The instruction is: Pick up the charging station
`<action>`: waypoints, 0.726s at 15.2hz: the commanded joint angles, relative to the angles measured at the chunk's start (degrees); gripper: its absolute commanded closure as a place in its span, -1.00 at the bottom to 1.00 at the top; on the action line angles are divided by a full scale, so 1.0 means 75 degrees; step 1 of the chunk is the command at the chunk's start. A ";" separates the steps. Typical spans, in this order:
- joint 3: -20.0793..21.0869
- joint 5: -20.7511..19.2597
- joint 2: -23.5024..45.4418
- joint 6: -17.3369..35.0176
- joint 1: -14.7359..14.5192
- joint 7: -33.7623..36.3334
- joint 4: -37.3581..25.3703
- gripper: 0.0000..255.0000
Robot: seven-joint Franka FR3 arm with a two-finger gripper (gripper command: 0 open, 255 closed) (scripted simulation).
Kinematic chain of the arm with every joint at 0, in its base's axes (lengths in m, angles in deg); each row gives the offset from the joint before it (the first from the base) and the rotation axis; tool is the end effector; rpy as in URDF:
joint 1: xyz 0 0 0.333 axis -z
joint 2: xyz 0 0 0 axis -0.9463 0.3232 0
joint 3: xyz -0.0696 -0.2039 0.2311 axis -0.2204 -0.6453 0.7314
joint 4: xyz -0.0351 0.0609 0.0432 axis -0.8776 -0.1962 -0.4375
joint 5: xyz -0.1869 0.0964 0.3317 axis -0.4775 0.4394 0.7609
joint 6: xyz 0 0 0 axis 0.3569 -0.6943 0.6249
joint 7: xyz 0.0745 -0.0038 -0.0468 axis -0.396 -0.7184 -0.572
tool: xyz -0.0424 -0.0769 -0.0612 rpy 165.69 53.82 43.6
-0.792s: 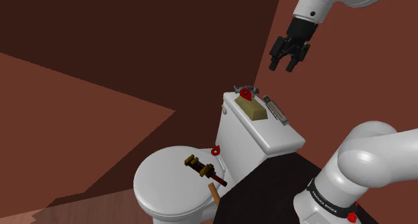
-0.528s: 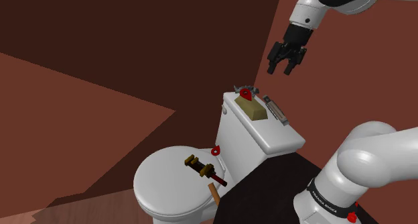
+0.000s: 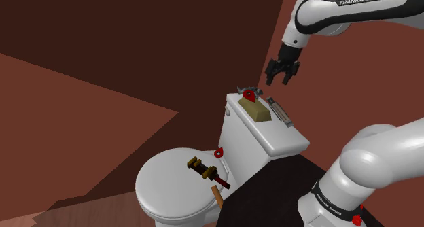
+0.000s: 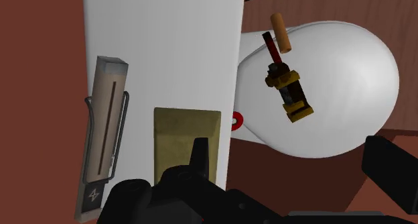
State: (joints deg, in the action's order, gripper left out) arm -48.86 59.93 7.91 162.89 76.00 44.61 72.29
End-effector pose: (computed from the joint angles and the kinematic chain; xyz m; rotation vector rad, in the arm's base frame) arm 0.3584 -0.0986 0.5125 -3.0764 0.4485 -0.0519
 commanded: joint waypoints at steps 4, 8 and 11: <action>-0.0392 -0.0412 0.1003 0.0889 0.0281 -0.0281 -0.0001 -1.00; -0.0690 -0.0663 0.1939 0.1575 0.0475 -0.0464 -0.0171 -1.00; -0.0911 -0.0803 0.2683 0.2055 0.0609 -0.0599 -0.0385 -1.00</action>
State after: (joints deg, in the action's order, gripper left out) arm -55.34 54.20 26.04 176.81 80.37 40.14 69.82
